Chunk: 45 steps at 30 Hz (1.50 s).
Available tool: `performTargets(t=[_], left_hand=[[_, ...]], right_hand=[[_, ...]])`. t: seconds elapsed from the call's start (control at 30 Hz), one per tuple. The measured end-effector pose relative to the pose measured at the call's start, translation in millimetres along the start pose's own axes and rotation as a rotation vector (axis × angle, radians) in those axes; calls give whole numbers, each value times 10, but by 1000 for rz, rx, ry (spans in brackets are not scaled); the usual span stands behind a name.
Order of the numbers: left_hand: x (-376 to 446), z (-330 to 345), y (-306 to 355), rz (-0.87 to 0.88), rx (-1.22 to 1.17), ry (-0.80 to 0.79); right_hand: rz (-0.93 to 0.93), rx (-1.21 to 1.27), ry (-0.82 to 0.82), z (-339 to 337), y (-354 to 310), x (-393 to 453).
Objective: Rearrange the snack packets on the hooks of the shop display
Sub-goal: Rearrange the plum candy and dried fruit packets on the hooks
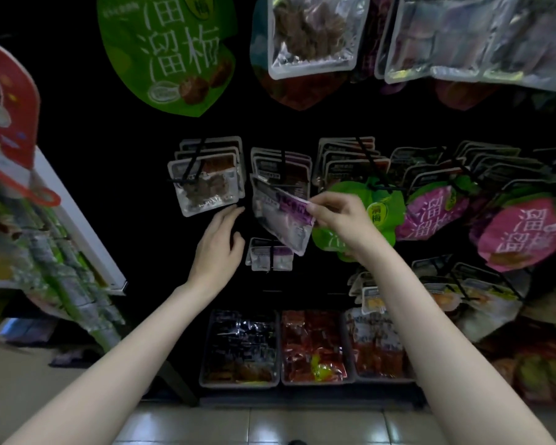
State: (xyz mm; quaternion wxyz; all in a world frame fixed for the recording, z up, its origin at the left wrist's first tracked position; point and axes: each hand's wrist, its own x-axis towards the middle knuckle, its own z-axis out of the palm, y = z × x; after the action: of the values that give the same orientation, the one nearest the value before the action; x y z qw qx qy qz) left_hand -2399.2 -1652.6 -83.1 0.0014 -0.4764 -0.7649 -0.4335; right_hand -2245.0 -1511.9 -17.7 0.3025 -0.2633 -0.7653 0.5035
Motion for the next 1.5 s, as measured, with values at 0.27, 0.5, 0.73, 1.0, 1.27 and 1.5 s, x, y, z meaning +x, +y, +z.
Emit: performTargets(t=[0.27,0.5,0.73,1.0,1.27,1.5], left_hand=[[-388,442,-340,-349,-192,-178],[-638,884,-670,-495,-90,-475],[-531,1127,-673,-516,-65,-431],[-456,1320,-696,-604,-46,-397],[-382,1346,-718,-578,36,-385],[-447,1420,-769,-685,-123,-437]], right_hand=[[72,-330,-304,38,817,-384],[387,-523,-269,376,1834,-571],[392,-329,-5,694,1865,-402],[498,-215,84,801,1942,-359],[573,-252,109,875,2025,-186],[598,-222,111,961,2112,-191]])
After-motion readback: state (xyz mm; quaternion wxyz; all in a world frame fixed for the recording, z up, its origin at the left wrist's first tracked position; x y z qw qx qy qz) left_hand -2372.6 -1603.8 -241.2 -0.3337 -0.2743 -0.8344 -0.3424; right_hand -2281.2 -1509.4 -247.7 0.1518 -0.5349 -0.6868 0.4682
